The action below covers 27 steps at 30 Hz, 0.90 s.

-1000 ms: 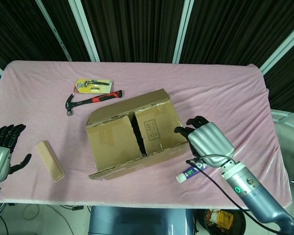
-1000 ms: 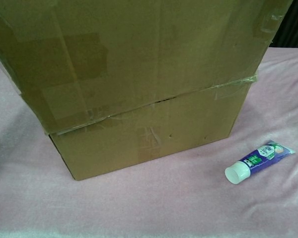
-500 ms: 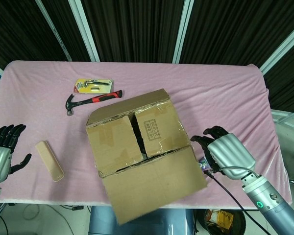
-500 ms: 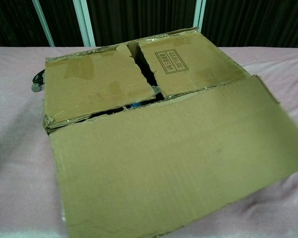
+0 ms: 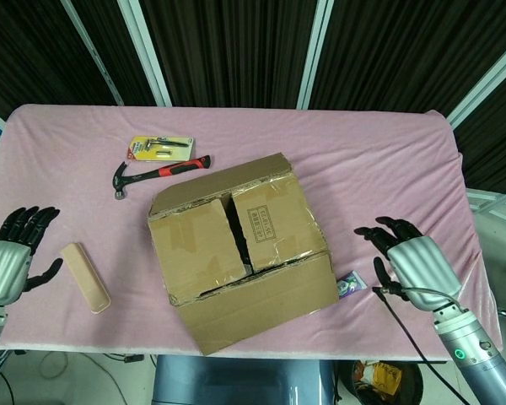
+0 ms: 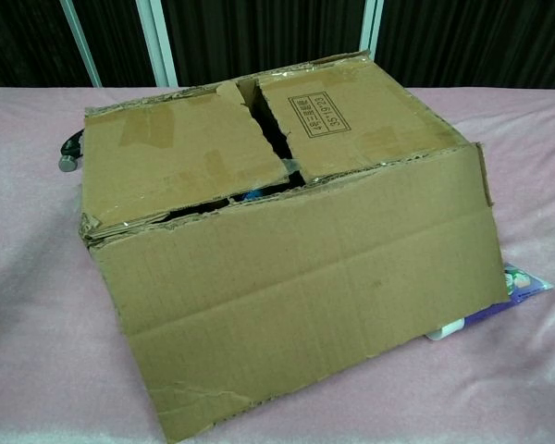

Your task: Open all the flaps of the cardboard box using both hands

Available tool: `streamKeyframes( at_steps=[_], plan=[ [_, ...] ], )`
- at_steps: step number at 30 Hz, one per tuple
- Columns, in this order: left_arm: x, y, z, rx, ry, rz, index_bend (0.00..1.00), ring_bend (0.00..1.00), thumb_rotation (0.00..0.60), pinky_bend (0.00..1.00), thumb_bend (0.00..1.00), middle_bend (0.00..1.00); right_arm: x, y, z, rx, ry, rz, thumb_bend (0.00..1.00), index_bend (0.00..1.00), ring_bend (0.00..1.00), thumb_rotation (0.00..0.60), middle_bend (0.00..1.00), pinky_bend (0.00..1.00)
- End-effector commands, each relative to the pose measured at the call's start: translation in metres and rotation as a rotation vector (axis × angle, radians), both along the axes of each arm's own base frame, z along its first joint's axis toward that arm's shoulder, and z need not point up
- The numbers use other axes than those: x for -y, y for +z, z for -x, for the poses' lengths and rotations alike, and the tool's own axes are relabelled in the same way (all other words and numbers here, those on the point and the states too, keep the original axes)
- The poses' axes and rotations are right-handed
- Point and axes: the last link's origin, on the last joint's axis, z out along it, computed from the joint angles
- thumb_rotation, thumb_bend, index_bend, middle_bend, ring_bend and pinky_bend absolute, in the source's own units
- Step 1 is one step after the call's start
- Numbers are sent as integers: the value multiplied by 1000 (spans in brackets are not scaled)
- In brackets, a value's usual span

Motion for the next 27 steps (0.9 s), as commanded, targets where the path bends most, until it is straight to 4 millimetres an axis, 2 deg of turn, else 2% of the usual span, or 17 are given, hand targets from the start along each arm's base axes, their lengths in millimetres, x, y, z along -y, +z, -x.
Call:
streamKeyframes(
  at_steps=[1,5,7,9,10,13,20,27],
  plan=[
    [-24,7,-32,-61,-71,109,99,63,600,117,390,124,-2,-8,33,59,-58,105,687,225,185,600,344,238],
    [-53,10,-77,-163,-172,224,100,64,600,166,581,137,-1,-16,57,149,-122,152,687,225,184,600,345,238],
    [-65,8,-97,-209,-226,250,103,72,600,187,638,150,0,-18,63,183,-143,158,686,225,184,600,345,238],
    [-80,0,-121,-273,-285,295,115,83,600,196,687,163,2,-21,69,209,-155,165,686,225,184,600,346,238],
    [-93,-11,-143,-325,-337,342,120,86,600,201,700,168,4,-23,74,219,-163,171,686,225,185,600,347,238],
    [-110,-29,-177,-381,-392,403,147,104,600,234,734,192,6,-28,81,247,-165,188,686,225,185,600,349,238],
    [-128,-66,-225,-411,-474,453,235,193,600,329,791,296,11,-27,88,261,-158,211,686,225,185,600,352,238],
    [-132,-97,-250,-445,-513,495,275,244,600,380,828,353,15,-22,90,296,-167,230,686,225,185,600,354,238]
  ],
)
